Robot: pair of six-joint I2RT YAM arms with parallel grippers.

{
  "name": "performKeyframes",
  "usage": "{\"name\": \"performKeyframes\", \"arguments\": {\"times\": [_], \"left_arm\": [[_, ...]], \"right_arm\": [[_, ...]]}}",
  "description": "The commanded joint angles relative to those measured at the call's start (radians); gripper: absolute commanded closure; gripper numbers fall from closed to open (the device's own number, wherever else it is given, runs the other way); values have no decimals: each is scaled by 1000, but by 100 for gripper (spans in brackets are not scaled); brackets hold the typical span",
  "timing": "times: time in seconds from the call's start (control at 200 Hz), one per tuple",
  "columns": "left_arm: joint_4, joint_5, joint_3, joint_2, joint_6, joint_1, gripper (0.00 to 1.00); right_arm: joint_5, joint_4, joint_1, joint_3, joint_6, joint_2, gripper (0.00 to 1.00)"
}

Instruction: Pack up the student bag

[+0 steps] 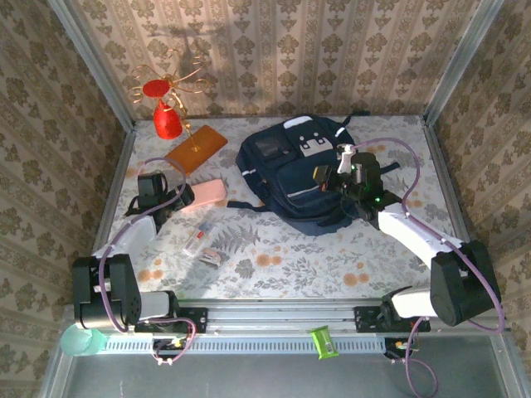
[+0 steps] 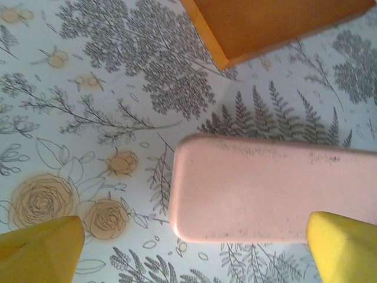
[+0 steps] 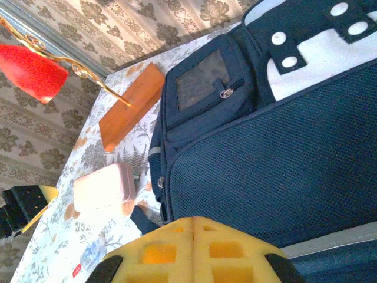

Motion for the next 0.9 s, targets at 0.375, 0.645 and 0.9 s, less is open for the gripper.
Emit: {"name": "performKeyframes", "arguments": {"times": [0.375, 0.645, 0.9], "left_arm": [[-94, 11, 114, 133, 122, -29, 0], [-63, 160, 242, 311, 104, -42, 1], [8, 248, 129, 225, -17, -205, 3]], "right_arm": [[-80, 31, 3, 1, 38, 30, 100], [-90, 16, 3, 5, 31, 41, 100], [-88, 8, 3, 0, 24, 42, 100]]}}
